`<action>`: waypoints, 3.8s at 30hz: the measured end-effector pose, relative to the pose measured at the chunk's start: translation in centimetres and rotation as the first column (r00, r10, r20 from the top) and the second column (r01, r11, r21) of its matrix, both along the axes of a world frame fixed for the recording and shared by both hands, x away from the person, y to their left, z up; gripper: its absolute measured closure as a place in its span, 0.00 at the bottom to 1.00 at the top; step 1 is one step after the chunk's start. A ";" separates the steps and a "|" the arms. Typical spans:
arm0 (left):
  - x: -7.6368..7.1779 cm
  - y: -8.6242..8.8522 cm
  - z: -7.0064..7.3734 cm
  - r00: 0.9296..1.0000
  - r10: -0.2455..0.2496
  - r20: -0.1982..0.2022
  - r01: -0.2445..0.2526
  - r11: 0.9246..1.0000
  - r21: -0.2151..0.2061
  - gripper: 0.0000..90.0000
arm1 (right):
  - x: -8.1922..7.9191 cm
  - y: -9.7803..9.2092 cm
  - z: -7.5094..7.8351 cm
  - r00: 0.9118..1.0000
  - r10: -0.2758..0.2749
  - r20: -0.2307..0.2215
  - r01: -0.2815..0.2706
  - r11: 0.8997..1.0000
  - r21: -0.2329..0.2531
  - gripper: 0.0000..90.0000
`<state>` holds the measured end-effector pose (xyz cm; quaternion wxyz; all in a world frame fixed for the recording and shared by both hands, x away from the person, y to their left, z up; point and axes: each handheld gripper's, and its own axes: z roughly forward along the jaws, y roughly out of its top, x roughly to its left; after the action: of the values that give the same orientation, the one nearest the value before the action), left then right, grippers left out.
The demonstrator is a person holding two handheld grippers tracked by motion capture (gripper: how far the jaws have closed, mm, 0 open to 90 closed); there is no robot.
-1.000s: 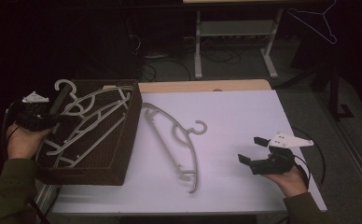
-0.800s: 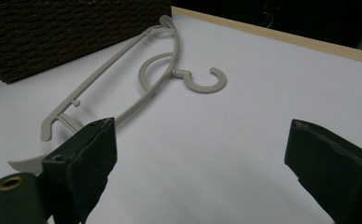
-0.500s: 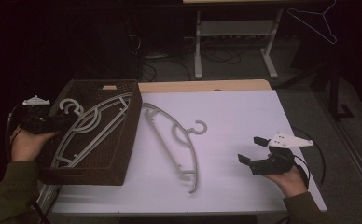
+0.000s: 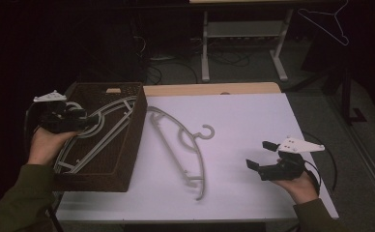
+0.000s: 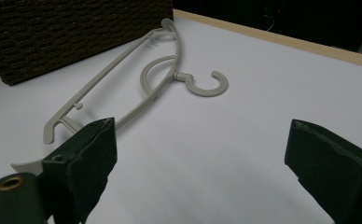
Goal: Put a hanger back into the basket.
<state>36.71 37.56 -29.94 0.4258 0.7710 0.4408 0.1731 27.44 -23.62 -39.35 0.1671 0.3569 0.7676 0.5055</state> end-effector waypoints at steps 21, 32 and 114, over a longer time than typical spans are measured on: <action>-2.9 -13.4 0.2 0.959 -0.260 0.113 0.275 0.950 -0.147 0.07 | 0.2 2.6 1.3 0.998 0.045 -0.036 -0.045 0.999 0.000 0.17; -4.1 -18.4 -2.9 0.934 -0.341 0.103 0.354 0.920 -0.166 0.03 | 1.3 6.7 1.1 0.985 0.132 -0.114 -0.135 0.991 -0.019 0.56; 10.1 -25.2 -13.5 0.967 -0.227 -0.115 0.247 0.947 0.204 1.00 | 4.6 2.6 -1.8 0.979 -0.040 -0.199 0.004 0.984 -0.179 0.55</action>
<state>46.82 12.34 -43.39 0.3367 0.8672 0.3421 0.1326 32.09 -21.02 -41.12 0.1251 0.3985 0.8186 0.3943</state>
